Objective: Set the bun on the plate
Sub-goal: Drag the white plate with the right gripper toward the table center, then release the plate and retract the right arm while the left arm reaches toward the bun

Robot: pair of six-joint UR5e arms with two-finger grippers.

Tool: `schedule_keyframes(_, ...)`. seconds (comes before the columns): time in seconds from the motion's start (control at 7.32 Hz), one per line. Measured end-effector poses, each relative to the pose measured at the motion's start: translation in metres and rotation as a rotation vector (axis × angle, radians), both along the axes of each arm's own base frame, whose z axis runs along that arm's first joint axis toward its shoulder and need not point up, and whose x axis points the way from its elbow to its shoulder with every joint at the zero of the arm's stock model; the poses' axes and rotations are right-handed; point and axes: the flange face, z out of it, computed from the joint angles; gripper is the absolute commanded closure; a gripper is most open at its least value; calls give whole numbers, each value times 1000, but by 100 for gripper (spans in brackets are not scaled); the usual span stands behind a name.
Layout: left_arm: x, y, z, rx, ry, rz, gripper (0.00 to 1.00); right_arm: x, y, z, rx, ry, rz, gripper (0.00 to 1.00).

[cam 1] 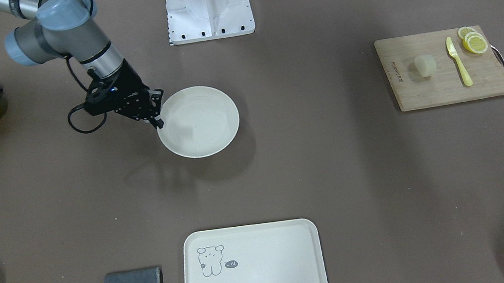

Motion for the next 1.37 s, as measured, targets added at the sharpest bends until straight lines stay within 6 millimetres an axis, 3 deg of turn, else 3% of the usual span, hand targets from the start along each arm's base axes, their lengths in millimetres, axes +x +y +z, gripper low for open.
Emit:
schedule_keyframes(0.14, 0, 0, 0, 0, 0, 0, 2, -28, 14, -24, -2, 7, 12, 100)
schedule_keyframes(0.27, 0, 0, 0, 0, 0, 0, 2, -51, 23, -38, -8, 9, 25, 70)
schedule_keyframes(0.41, 0, 0, 0, -1, 0, 0, 2, -65, 26, -45, -15, 11, 34, 1)
schedule_keyframes(0.68, 0, 0, 0, 0, 0, 1, 2, -75, 25, -48, -11, 18, 56, 0)
schedule_keyframes(0.96, 1, 0, 0, -10, 4, -5, 2, -60, 4, -50, -13, 26, 73, 0)
schedule_keyframes(1.09, 8, 0, -1, -44, 19, -22, 2, -41, -18, -50, -29, 45, 63, 0)
schedule_keyframes(1.37, 54, 12, 3, -143, 74, -44, 2, 29, -74, -46, -57, 121, -4, 0)
